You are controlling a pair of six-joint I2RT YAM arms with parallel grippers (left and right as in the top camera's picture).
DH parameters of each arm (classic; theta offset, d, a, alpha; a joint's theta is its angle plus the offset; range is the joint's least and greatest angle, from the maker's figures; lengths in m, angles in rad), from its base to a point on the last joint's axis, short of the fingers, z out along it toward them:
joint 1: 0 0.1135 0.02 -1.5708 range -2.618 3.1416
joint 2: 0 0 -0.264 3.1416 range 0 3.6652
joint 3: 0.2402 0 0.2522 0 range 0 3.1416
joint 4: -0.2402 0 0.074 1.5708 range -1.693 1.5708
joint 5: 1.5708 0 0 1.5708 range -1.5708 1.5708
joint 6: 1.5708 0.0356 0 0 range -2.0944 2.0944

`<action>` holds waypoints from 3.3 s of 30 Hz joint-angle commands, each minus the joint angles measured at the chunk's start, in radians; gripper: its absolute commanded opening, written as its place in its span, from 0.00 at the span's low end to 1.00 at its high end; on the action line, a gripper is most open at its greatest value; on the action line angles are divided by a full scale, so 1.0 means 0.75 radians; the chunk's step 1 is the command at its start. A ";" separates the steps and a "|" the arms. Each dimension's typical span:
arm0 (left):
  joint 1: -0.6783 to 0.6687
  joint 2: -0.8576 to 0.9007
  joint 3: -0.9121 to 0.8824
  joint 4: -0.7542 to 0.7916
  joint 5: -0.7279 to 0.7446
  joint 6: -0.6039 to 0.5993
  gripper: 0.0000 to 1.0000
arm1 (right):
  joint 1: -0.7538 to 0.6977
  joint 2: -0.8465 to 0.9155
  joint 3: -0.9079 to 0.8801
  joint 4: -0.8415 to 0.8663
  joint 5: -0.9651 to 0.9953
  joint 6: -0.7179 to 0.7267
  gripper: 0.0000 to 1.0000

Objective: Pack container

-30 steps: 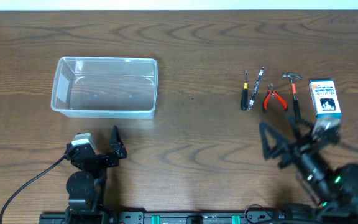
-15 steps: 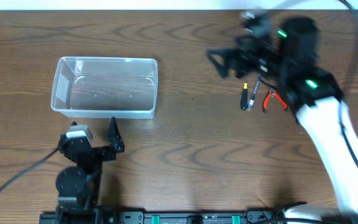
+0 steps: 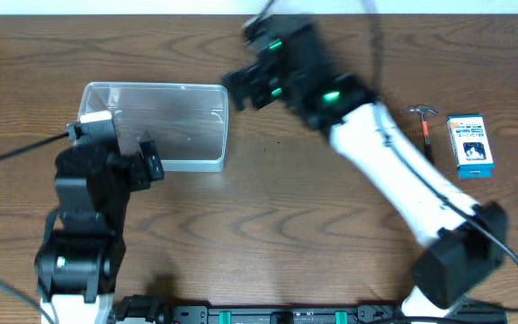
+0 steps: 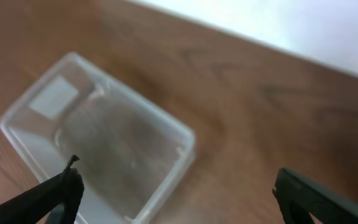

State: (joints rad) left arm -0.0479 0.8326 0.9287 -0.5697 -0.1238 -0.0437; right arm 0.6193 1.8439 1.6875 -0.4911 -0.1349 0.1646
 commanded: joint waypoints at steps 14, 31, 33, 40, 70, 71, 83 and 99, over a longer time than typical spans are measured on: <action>-0.005 0.204 0.021 -0.238 -0.060 0.022 0.98 | 0.166 0.273 0.029 -0.093 0.175 0.375 0.99; -0.004 0.312 0.021 -0.286 -0.060 0.023 0.98 | 0.240 0.425 0.028 -0.105 0.354 0.628 0.77; -0.004 0.312 0.021 -0.286 -0.060 0.023 0.98 | 0.240 0.442 0.028 -0.106 0.349 0.628 0.69; -0.004 0.312 0.021 -0.286 -0.060 0.023 0.98 | 0.230 0.447 0.028 -0.216 0.464 0.627 0.48; -0.004 0.312 0.021 -0.286 -0.060 0.023 0.98 | -0.314 0.411 0.028 -0.727 0.536 0.241 0.27; -0.004 0.312 0.021 -0.286 -0.060 0.023 0.98 | -0.314 0.411 0.027 -0.712 0.536 0.209 0.29; -0.004 0.312 0.021 -0.286 -0.060 0.023 0.98 | -0.376 0.403 0.051 -0.526 0.572 0.048 0.42; -0.004 0.312 0.021 -0.286 -0.060 0.023 0.98 | -0.909 0.035 0.119 -0.594 0.279 -0.228 0.99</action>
State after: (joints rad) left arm -0.0479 1.0653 0.9295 -0.7818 -0.1581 -0.0437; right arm 0.0196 1.8744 1.7744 -0.8944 0.2276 0.1169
